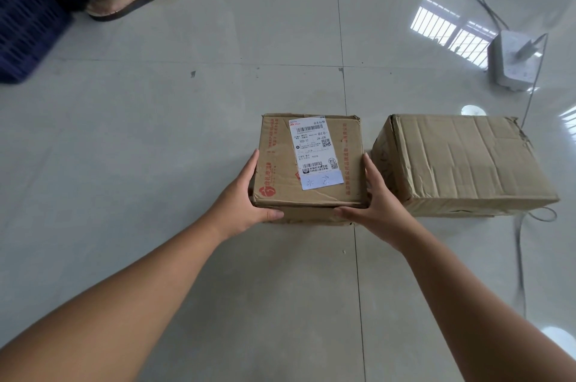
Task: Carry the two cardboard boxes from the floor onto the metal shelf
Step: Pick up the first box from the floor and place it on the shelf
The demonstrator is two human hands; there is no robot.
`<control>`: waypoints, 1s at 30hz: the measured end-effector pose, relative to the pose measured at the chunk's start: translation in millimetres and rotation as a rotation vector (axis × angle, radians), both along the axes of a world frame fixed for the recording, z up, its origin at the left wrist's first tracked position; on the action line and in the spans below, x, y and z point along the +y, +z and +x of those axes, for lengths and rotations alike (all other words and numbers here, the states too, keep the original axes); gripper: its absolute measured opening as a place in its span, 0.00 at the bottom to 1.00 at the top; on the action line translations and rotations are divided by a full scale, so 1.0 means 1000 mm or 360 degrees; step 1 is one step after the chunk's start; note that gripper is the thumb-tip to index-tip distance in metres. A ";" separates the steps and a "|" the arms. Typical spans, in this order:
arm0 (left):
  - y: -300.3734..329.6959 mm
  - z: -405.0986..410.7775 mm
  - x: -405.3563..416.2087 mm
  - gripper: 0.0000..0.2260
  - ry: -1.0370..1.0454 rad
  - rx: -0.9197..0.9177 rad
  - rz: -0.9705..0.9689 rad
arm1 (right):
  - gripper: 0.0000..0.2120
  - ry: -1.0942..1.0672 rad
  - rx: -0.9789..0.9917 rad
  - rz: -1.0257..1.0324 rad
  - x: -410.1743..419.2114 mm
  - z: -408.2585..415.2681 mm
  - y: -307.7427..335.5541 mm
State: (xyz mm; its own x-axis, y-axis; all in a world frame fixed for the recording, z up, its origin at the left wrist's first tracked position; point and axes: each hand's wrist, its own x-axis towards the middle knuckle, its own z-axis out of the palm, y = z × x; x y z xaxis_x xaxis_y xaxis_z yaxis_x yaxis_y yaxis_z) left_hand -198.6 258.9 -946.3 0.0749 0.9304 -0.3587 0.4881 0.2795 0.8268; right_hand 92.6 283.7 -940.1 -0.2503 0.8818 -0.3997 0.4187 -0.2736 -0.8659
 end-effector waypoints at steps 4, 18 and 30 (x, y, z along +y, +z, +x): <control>0.003 0.002 -0.001 0.60 0.0037 -0.0028 -0.0010 | 0.61 0.0000 -0.0023 -0.0004 -0.001 -0.001 0.001; 0.008 0.005 -0.002 0.60 0.0045 -0.0018 0.0017 | 0.60 -0.0037 -0.0031 0.0007 0.000 0.000 0.004; 0.172 0.000 -0.040 0.60 0.0169 -0.0106 0.0112 | 0.61 0.0083 -0.0054 0.0138 -0.019 -0.001 0.170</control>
